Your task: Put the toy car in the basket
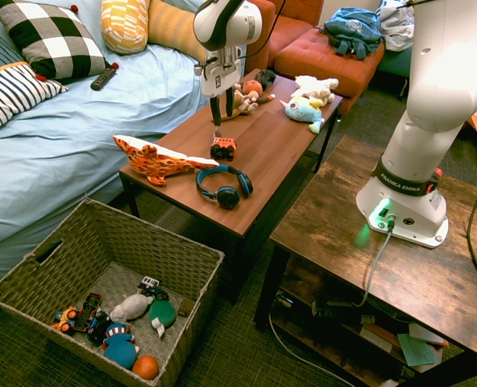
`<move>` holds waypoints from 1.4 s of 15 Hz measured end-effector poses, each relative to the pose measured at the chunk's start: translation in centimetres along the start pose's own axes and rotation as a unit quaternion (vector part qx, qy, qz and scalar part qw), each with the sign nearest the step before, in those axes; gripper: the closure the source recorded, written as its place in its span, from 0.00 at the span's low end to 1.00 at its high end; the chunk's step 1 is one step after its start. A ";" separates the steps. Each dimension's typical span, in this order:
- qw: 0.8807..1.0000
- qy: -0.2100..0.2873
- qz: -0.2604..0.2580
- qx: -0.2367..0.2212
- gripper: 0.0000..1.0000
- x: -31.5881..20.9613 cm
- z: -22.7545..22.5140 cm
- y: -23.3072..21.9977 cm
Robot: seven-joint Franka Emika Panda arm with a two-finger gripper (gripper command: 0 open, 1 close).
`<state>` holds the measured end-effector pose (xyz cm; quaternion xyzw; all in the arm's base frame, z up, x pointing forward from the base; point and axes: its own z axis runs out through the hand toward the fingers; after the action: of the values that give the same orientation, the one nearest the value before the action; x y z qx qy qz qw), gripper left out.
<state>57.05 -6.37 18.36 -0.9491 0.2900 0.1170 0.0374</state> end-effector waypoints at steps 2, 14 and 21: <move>1.000 -0.022 -0.003 -0.012 0.00 0.3 2.0 -0.7; 0.995 -0.078 -0.002 -0.067 1.00 3.6 6.4 -2.4; 0.994 -0.077 -0.009 -0.072 1.00 3.6 7.0 -3.3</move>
<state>60.37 -4.63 10.65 -0.9402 0.2680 0.2099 -0.0082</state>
